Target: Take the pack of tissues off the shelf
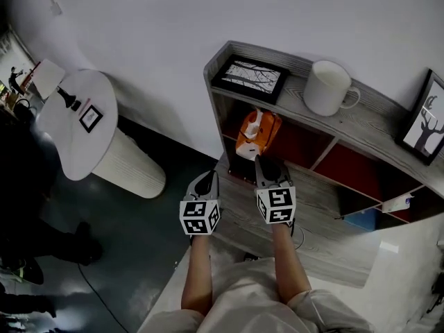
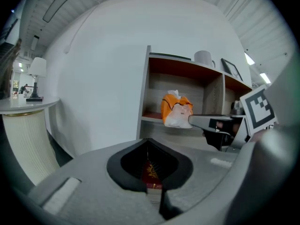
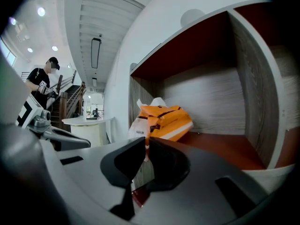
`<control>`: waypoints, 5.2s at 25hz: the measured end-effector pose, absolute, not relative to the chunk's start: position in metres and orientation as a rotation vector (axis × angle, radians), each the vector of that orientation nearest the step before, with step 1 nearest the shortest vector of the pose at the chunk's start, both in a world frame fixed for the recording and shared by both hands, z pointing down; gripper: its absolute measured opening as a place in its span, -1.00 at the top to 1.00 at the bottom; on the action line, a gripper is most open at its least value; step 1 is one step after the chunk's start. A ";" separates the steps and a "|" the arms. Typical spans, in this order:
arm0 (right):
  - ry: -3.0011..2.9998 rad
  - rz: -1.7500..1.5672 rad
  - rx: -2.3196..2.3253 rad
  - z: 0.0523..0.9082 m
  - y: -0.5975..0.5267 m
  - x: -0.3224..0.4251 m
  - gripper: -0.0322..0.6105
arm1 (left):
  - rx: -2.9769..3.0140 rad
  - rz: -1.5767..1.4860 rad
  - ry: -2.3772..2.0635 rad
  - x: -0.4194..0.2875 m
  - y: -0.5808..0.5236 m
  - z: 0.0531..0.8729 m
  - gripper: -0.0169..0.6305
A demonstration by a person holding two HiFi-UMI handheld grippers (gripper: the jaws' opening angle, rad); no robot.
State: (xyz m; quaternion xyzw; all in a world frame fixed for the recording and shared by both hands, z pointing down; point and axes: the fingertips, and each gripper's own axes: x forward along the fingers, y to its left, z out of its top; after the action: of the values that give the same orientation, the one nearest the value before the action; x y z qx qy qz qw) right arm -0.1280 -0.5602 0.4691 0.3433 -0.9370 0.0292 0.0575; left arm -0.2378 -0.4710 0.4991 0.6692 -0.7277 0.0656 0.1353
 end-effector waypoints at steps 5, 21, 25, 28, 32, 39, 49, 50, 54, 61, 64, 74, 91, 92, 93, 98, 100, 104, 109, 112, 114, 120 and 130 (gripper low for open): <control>-2.841 0.074 1.043 0.472 -0.550 -0.124 0.83 | 1.907 0.179 -2.120 -0.242 -0.452 0.505 0.91; -2.889 0.046 1.058 0.459 -0.504 -0.124 0.84 | 1.901 0.171 -2.121 -0.246 -0.406 0.510 0.92; -2.897 0.048 1.078 0.453 -0.493 -0.125 0.85 | 1.911 0.194 -2.105 -0.251 -0.392 0.511 0.92; -2.911 0.056 1.082 0.449 -0.480 -0.126 0.85 | 1.902 0.179 -2.114 -0.262 -0.381 0.505 0.92; -2.918 0.079 1.103 0.446 -0.463 -0.128 0.85 | 1.933 0.198 -2.099 -0.264 -0.367 0.498 0.92; -2.904 0.089 1.121 0.446 -0.428 -0.131 0.85 | 1.961 0.216 -2.060 -0.267 -0.343 0.498 0.92; -2.849 0.143 1.142 0.466 -0.384 -0.115 0.84 | 1.992 0.187 -1.977 -0.248 -0.311 0.514 0.92; -2.845 0.148 1.148 0.468 -0.379 -0.113 0.84 | 1.999 0.191 -1.969 -0.247 -0.307 0.515 0.91; -2.823 0.183 1.177 0.480 -0.361 -0.104 0.84 | 2.008 0.202 -1.945 -0.244 -0.290 0.522 0.91; -2.779 0.258 1.206 0.513 -0.323 -0.086 0.84 | 2.020 0.231 -1.889 -0.227 -0.253 0.543 0.91; -2.778 0.313 1.212 0.526 -0.309 -0.079 0.84 | 2.030 0.243 -1.859 -0.222 -0.238 0.550 0.92; -2.695 0.374 1.155 0.577 -0.260 -0.067 0.84 | 2.019 0.242 -1.844 -0.209 -0.206 0.566 0.91; -2.648 0.325 1.085 0.591 -0.232 -0.041 0.84 | 2.050 0.353 -1.874 -0.172 -0.181 0.580 0.92; -2.648 0.324 1.080 0.591 -0.232 -0.041 0.84 | 2.054 0.353 -1.877 -0.171 -0.182 0.578 0.92; -2.650 0.322 1.073 0.592 -0.232 -0.041 0.84 | 2.059 0.352 -1.879 -0.170 -0.183 0.577 0.91; -2.653 0.327 1.071 0.595 -0.236 -0.037 0.84 | 2.103 0.409 -1.844 -0.158 -0.189 0.585 0.92; -2.649 0.339 1.087 0.595 -0.239 -0.035 0.84 | 2.122 0.425 -1.813 -0.152 -0.193 0.587 0.92; -2.642 0.365 1.110 0.595 -0.243 -0.028 0.84 | 2.142 0.440 -1.767 -0.141 -0.198 0.591 0.92; -2.641 0.374 1.133 0.597 -0.250 -0.017 0.84 | 2.170 0.421 -1.732 -0.126 -0.208 0.592 0.92; -2.637 0.404 1.151 0.601 -0.251 -0.010 0.84 | 2.188 0.416 -1.702 -0.118 -0.209 0.594 0.92; -2.637 0.414 1.156 0.602 -0.253 -0.009 0.84 | 2.188 0.424 -1.700 -0.119 -0.209 0.595 0.92; -2.653 0.381 1.113 0.598 -0.253 -0.016 0.84 | 2.184 0.375 -1.731 -0.129 -0.210 0.588 0.92; -2.660 0.383 1.121 0.594 -0.245 -0.020 0.84 | 2.149 0.386 -1.769 -0.143 -0.199 0.581 0.92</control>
State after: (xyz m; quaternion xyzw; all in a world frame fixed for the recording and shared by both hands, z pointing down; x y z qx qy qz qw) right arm -0.0199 -0.2451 0.5940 0.3825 -0.9074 0.1307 0.1147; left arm -0.1428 -0.1992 0.5810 0.7543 -0.6209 0.1353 0.1650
